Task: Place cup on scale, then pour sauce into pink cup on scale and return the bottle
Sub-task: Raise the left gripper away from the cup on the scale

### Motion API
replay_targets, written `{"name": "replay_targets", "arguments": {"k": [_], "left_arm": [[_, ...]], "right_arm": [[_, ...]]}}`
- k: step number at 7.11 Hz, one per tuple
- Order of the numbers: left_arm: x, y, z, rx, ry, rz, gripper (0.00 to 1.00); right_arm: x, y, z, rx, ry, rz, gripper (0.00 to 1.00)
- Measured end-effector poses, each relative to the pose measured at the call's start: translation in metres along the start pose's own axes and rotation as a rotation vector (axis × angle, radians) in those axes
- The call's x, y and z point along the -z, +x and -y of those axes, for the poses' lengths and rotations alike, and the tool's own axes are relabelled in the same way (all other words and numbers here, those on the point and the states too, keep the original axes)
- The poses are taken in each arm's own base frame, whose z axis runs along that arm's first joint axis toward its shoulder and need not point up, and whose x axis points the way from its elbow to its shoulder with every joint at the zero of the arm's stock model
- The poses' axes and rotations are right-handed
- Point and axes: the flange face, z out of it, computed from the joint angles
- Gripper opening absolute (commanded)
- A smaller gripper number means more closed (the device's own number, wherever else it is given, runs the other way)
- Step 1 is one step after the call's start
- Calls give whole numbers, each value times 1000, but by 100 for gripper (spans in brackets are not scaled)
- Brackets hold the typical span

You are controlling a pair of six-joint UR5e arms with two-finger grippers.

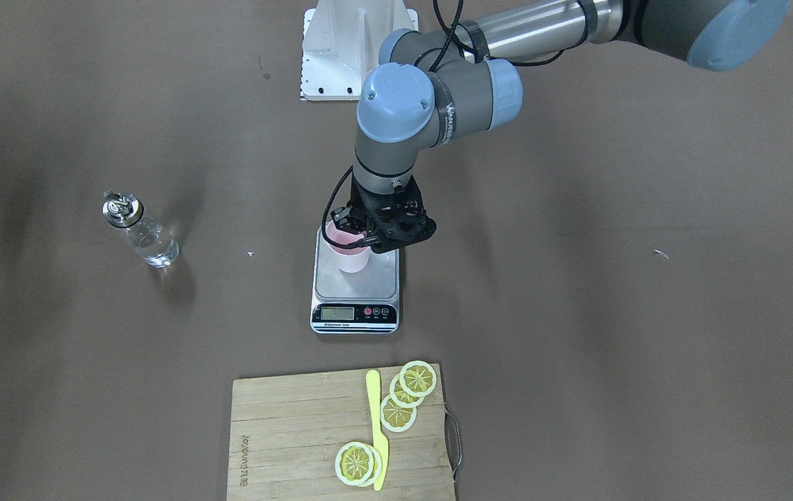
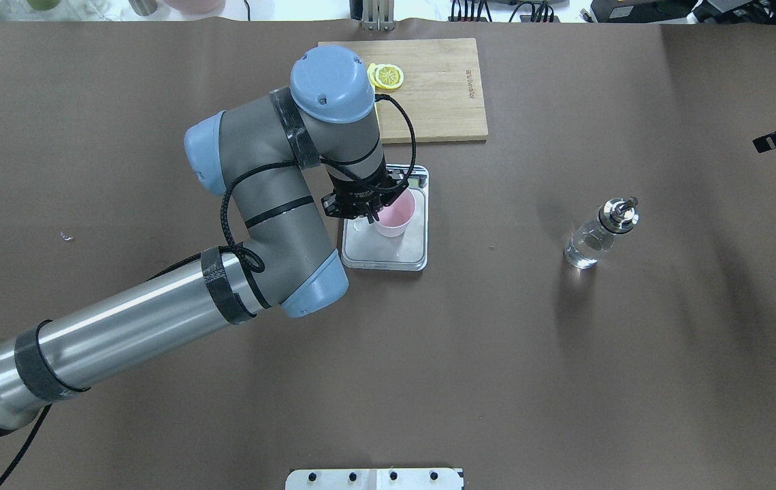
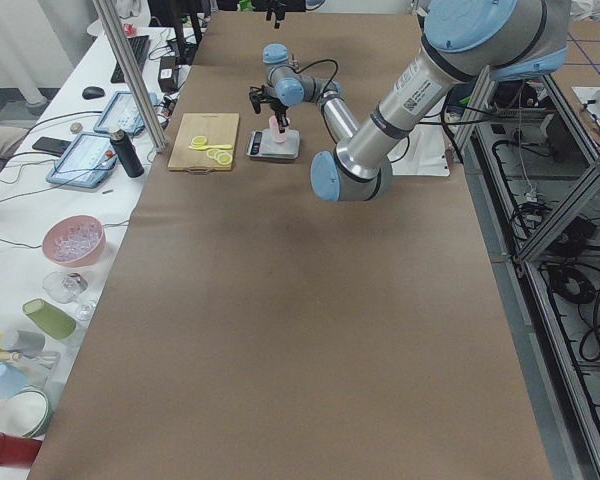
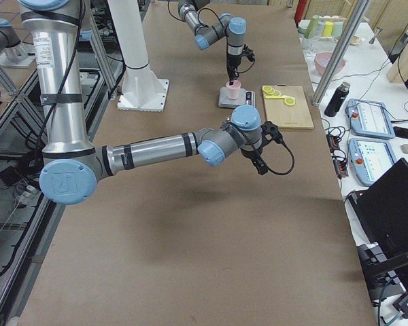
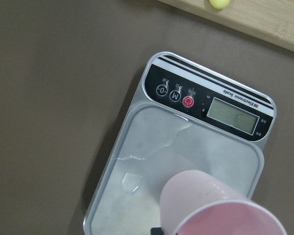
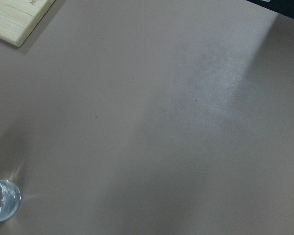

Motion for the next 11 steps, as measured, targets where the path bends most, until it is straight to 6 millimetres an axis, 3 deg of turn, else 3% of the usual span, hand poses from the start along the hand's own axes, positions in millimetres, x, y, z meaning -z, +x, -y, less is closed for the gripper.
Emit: {"name": "replay_targets", "arguments": {"k": [1,6,9,11], "left_arm": [[0,0,-1,-3,1,-2,99],[33,-12,-6,-31,17,-56,100],[77,-71,15,-135,42,-61,100],[103,-103,39,-182,55,-42,100]], "right_arm": [[0,0,0,0,0,0,99],[-4,-7,2,13,-4,10,99],[6,-60,9,120,27,116,99],[21,-77,-23,217,104,192,99]]}}
